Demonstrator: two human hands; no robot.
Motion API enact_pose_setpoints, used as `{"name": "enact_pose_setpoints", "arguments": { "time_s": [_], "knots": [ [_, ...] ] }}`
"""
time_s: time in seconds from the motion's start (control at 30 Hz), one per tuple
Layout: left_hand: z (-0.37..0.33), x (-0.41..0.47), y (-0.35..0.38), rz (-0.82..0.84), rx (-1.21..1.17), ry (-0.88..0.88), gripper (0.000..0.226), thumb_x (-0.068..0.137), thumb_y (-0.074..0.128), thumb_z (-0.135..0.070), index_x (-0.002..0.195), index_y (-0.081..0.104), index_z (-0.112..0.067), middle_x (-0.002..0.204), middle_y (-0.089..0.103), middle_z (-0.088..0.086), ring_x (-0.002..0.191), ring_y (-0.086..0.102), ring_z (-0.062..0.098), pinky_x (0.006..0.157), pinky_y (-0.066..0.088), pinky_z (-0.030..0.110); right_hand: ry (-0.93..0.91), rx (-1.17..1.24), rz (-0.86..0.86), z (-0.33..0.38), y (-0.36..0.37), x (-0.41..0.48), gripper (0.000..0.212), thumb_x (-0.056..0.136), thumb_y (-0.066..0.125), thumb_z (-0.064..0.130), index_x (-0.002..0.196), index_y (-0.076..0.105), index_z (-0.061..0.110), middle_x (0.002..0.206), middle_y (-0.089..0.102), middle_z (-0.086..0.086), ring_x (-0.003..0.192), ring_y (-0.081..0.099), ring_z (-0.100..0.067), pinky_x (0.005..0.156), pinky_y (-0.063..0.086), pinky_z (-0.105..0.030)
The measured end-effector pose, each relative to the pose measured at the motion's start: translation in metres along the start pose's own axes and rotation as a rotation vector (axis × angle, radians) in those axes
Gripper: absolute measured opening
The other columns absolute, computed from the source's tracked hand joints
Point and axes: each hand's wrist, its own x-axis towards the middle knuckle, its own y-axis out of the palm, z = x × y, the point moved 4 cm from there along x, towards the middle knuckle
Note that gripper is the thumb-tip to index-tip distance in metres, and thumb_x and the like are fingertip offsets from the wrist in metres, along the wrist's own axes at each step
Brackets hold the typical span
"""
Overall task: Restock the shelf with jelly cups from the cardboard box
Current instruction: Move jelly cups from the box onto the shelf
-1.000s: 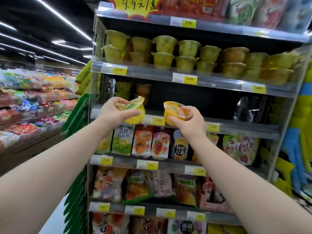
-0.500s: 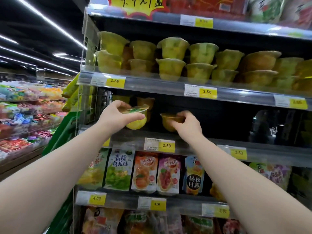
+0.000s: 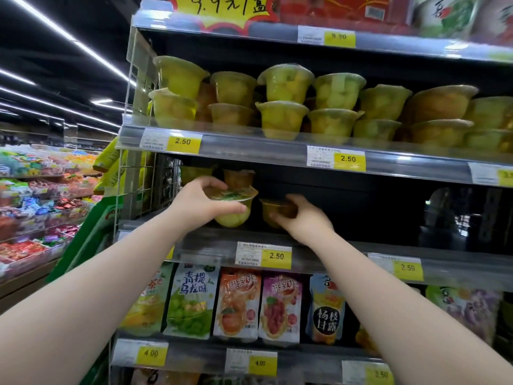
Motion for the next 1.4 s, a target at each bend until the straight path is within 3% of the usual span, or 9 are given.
{"name": "enact_pose_setpoints", "arguments": {
  "time_s": [0.1,0.2,0.3,0.43,0.57,0.63,0.8,1.07,1.4],
  "knots": [
    [-0.007,-0.004,0.005,0.041,-0.1,0.0,0.07,0.043,0.092,-0.047,0.103,0.064,-0.027,0.104,0.064,-0.005,0.093,0.06,0.008,0.072,0.045,0.019,-0.154,0.259,-0.178,0.001,-0.018,-0.02,0.053,0.083,0.068,0.046,0.13,0.056,0.024,0.122,0.061,0.001,0.116,0.055,-0.017,0.095,0.047,-0.03],
    [-0.022,-0.011,0.019,0.11,-0.149,0.047,0.08,0.039,0.082,-0.055,0.11,0.06,-0.028,0.106,0.061,-0.008,0.097,0.06,0.007,0.076,0.046,0.019,-0.203,0.537,0.037,0.008,-0.024,-0.041,0.041,0.08,0.074,0.038,0.117,0.065,0.023,0.102,0.068,0.014,0.096,0.063,0.003,0.086,0.05,-0.014],
    [-0.037,-0.014,0.038,0.157,-0.18,0.097,0.073,0.047,0.082,-0.053,0.112,0.056,-0.031,0.113,0.06,-0.006,0.103,0.059,0.009,0.083,0.049,0.021,-0.185,0.627,0.139,0.01,-0.024,-0.049,0.035,0.077,0.077,0.034,0.109,0.067,0.028,0.1,0.071,0.015,0.094,0.065,0.005,0.081,0.05,-0.012],
    [-0.041,-0.013,0.052,0.217,-0.248,0.1,0.091,0.037,0.081,-0.058,0.117,0.051,-0.03,0.115,0.062,0.002,0.106,0.061,0.014,0.095,0.051,0.036,-0.133,0.72,0.134,0.002,-0.028,-0.05,0.027,0.077,0.078,0.029,0.101,0.067,0.029,0.099,0.073,0.011,0.095,0.066,-0.001,0.084,0.051,-0.019],
    [-0.039,-0.009,0.059,0.316,-0.331,0.143,0.102,0.049,0.083,-0.042,0.139,0.039,-0.024,0.128,0.057,0.004,0.11,0.061,0.011,0.099,0.049,0.033,-0.094,0.729,0.009,-0.008,-0.034,-0.047,0.042,0.073,0.081,0.029,0.111,0.065,0.022,0.104,0.07,0.012,0.097,0.064,0.001,0.075,0.049,-0.01],
    [-0.03,-0.003,0.059,0.287,-0.2,0.168,0.094,0.065,0.081,-0.036,0.145,0.035,-0.02,0.136,0.052,0.002,0.114,0.058,0.013,0.101,0.047,0.032,-0.064,0.773,-0.096,-0.014,-0.036,-0.042,0.049,0.072,0.082,0.029,0.116,0.063,0.018,0.107,0.068,0.012,0.096,0.063,0.002,0.071,0.047,-0.009],
    [-0.003,0.001,0.071,0.262,0.568,0.319,0.055,0.098,0.044,-0.036,0.15,0.028,-0.029,0.157,0.027,-0.004,0.142,0.028,0.017,0.114,0.029,0.033,0.043,0.824,-0.283,-0.019,-0.032,-0.017,0.045,0.073,0.082,0.026,0.113,0.06,0.02,0.103,0.065,0.01,0.097,0.061,-0.006,0.081,0.044,-0.02],
    [-0.003,0.001,0.073,0.249,0.626,0.377,0.052,0.1,0.036,-0.032,0.15,0.023,-0.034,0.157,0.023,-0.012,0.143,0.024,0.013,0.11,0.027,0.027,0.14,0.686,-0.214,-0.013,-0.002,0.03,0.047,0.08,0.075,0.031,0.121,0.061,0.012,0.119,0.065,-0.007,0.107,0.062,-0.026,0.096,0.05,-0.04],
    [-0.004,0.0,0.071,0.239,0.621,0.385,0.052,0.1,0.037,-0.033,0.15,0.024,-0.033,0.157,0.024,-0.011,0.143,0.024,0.011,0.112,0.026,0.027,0.084,0.454,-0.126,0.0,0.002,0.026,0.051,0.087,0.064,0.043,0.128,0.056,0.013,0.124,0.062,-0.009,0.112,0.059,-0.028,0.095,0.049,-0.04]
  ]
}}
